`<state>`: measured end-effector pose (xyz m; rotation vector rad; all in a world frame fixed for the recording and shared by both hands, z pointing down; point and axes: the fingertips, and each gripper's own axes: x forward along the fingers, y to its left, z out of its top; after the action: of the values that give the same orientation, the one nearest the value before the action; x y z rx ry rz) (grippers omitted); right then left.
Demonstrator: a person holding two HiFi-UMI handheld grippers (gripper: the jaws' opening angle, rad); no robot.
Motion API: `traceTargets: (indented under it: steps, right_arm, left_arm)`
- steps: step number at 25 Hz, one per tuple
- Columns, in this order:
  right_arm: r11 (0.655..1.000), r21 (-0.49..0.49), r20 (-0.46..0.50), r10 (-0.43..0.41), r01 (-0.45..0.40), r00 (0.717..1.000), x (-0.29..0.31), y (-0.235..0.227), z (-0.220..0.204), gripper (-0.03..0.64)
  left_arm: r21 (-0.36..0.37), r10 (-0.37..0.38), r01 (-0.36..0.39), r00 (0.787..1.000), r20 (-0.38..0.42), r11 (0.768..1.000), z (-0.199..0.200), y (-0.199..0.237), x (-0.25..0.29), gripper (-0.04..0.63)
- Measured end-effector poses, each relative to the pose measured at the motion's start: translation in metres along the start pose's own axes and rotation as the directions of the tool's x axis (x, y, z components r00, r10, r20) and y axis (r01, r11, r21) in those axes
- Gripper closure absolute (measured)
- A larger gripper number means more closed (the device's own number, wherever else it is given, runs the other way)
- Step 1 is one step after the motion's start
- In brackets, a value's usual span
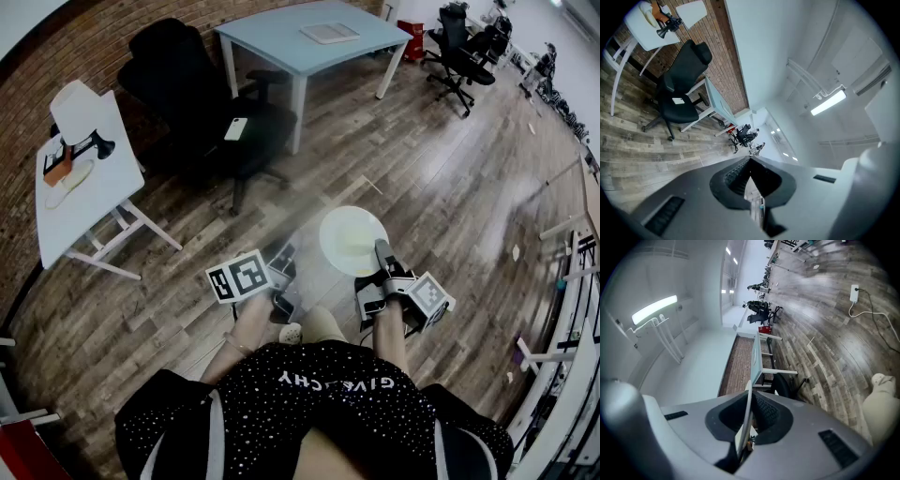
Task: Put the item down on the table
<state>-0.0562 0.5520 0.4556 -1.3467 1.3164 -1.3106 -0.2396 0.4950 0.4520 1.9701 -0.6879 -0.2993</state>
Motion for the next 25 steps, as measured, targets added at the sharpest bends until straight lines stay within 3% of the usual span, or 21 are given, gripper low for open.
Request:
traceTargets:
  steps: [7,13,25]
  right_arm:
    - [1.0,-0.001,0.003,0.005,-0.005,1.0,0.023,-0.001,0.008,0.59]
    - [1.0,-0.01,-0.01,0.009,-0.009,1.0,0.068,-0.006,0.04,0.589]
    - [0.998,-0.013,-0.029,0.063,-0.064,0.998,0.194,0.032,0.128,0.589]
  left_arm:
    - [0.0,0.007,-0.007,1.0,-0.014,1.0,0.005,0.013,0.021,0.584]
    - [-0.013,0.013,-0.013,1.0,-0.016,1.0,0.015,0.028,0.069,0.584]
    - [0.058,0.007,-0.005,1.0,-0.029,0.998,0.095,0.02,0.211,0.584]
